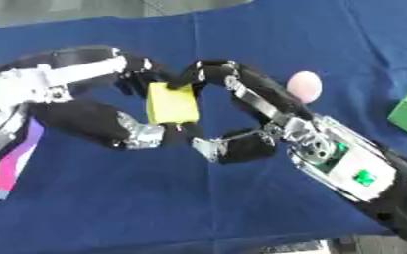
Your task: Pick up the objects with one hand, pass them to the other hand, and then place them into the box on the other side of the table.
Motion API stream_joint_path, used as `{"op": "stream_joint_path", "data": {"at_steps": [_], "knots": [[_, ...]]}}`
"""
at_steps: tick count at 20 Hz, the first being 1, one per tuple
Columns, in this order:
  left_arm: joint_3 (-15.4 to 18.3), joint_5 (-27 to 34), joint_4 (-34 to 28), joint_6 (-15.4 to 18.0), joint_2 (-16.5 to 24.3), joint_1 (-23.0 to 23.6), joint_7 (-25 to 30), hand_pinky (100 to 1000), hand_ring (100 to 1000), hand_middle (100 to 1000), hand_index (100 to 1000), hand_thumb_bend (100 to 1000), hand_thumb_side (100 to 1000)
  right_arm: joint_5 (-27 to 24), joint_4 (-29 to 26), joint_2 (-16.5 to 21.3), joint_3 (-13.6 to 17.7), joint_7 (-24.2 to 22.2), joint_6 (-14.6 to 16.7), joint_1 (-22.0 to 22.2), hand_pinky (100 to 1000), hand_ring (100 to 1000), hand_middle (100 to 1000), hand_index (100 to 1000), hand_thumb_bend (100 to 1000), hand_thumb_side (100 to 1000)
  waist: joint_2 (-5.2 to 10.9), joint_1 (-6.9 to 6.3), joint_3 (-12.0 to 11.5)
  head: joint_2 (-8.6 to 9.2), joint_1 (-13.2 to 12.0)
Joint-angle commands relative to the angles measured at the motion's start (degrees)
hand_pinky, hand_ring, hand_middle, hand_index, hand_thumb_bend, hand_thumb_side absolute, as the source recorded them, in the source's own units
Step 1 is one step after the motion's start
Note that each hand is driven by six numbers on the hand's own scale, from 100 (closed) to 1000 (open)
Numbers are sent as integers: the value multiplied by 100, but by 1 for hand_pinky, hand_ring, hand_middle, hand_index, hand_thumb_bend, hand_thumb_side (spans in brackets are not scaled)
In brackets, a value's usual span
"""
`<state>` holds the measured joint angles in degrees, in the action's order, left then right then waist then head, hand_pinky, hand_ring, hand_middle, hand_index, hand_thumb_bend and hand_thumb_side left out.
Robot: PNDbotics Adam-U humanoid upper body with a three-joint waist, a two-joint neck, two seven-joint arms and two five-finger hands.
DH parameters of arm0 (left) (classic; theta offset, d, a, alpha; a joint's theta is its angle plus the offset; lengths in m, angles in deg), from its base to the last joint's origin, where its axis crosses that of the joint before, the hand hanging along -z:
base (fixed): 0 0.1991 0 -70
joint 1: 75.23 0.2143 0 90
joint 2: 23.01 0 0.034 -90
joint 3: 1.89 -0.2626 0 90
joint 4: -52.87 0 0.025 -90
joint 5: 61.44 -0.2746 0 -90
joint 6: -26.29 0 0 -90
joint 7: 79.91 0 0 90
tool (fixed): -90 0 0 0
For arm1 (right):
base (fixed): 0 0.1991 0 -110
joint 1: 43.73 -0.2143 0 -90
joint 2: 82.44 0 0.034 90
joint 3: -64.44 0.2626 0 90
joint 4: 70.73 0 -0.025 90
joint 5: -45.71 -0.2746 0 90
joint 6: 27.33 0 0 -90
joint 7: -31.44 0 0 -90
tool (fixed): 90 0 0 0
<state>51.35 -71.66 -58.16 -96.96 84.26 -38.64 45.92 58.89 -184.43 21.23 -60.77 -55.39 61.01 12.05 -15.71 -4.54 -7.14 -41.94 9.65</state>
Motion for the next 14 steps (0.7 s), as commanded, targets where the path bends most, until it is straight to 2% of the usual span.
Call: {"op": "stream_joint_path", "data": {"at_steps": [1,9,14], "knots": [[-29,-237,49,-469,38,-67,630,827,765,688,905,517,588,-37,-89,119,152,50,31,-82,852,623,465,725,100,100,78,5,1,62,-27],[-98,-596,226,-373,-11,-69,666,813,751,670,888,487,522,-11,-89,140,140,103,95,-63,851,623,465,724,100,100,80,6,12,89,-50],[-107,-750,320,-415,-49,-69,589,801,731,650,873,422,513,21,-89,142,124,121,124,-52,851,624,465,724,100,100,72,10,20,90,-55]]}}
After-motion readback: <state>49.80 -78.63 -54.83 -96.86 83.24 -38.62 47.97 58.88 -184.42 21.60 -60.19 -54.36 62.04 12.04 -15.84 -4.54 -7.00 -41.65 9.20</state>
